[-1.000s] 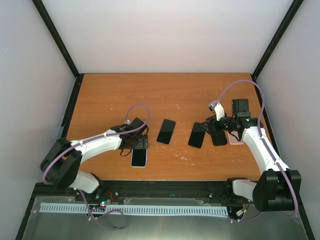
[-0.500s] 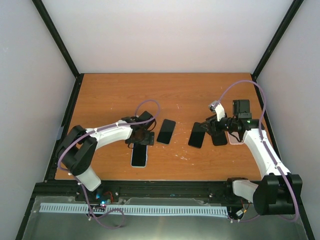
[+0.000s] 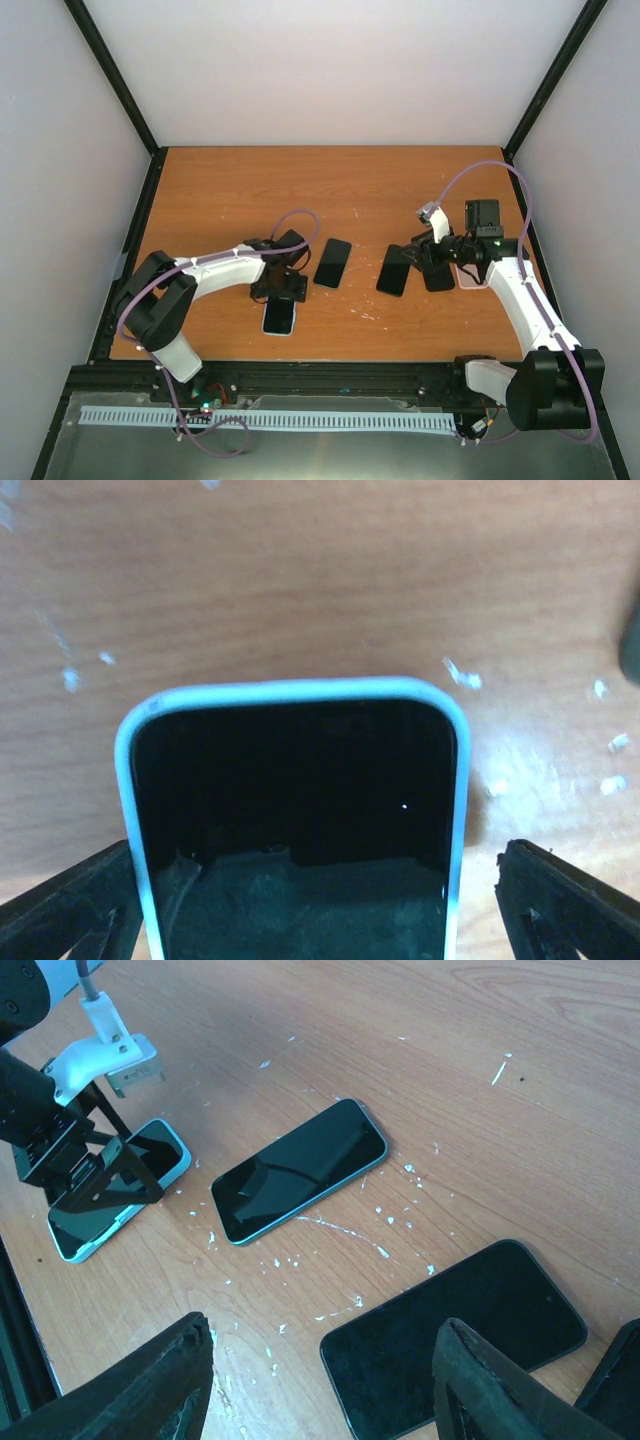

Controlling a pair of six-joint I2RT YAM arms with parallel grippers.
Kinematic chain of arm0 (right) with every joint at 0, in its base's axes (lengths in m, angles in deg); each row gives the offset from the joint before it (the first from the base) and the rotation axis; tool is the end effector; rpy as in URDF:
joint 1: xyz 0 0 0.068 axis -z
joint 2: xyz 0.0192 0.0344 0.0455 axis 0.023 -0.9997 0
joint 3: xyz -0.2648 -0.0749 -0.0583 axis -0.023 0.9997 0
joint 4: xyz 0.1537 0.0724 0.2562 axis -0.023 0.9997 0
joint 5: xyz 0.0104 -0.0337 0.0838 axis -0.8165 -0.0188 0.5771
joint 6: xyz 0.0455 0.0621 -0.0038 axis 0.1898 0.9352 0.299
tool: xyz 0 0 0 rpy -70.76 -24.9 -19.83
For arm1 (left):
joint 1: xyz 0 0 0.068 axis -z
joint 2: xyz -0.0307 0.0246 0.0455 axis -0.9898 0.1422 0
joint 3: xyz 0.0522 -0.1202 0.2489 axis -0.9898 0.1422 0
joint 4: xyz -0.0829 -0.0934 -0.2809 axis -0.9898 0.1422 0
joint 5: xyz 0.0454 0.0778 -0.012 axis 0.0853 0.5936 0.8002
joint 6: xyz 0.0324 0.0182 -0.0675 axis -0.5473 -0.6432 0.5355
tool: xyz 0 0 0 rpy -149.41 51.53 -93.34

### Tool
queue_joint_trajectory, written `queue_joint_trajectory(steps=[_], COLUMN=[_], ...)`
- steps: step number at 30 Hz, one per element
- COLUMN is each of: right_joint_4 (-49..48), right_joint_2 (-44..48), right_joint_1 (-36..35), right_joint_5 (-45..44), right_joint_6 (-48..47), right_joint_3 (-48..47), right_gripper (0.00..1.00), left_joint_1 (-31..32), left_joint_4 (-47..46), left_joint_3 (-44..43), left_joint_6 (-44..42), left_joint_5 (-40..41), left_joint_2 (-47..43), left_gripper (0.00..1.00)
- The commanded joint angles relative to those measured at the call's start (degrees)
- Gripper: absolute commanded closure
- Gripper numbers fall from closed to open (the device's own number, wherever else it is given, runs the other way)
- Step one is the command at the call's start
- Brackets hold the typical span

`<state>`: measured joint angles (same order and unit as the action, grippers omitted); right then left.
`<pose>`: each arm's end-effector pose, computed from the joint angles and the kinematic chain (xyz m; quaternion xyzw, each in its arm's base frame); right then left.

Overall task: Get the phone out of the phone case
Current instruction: Pick up the phone at the center of the board.

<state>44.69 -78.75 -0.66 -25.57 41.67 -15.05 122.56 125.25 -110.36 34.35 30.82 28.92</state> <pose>0.2799 0.0545 0.2395 -0.2933 0.8418 0.2930 0.3457 0.2513 -0.2102 0.1029 0.0233 0.9958 -0.0241 0.0853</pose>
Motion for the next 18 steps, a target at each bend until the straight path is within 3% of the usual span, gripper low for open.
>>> queue_joint_trajectory(steps=[1,10,12,14,18], right_joint_4=[0.4,0.8,1.3,2.4,12.3], right_joint_2=[0.9,0.5,0.7,0.8,-1.6], right_joint_1=[-0.3,-0.3,-0.3,-0.3,-0.4], right_joint_5=[1.2,2.4,3.3,4.5,5.7], right_joint_6=[-0.7,-1.2,-2.1,-4.6,-26.4], right_joint_3=[-0.5,-0.7,-0.7,-0.9,-3.8], right_gripper=[0.40,0.40,0.40,0.40,0.35], left_joint_1=[2.6,14.2,18.1,20.1,20.7], left_joint_4=[-1.8,-6.6,-6.2,-2.5,1.7], left_joint_3=[1.6,1.9,0.3,-1.8,-2.5], left_joint_6=[-0.4,-0.9,-3.2,-2.2,0.7], left_joint_5=[-9.0,-14.0,-11.5,-3.4,5.7], left_joint_2=[-1.9,-2.3,-1.4,-1.1,-10.2], left_gripper=[0.05,0.08,0.07,0.05,0.01])
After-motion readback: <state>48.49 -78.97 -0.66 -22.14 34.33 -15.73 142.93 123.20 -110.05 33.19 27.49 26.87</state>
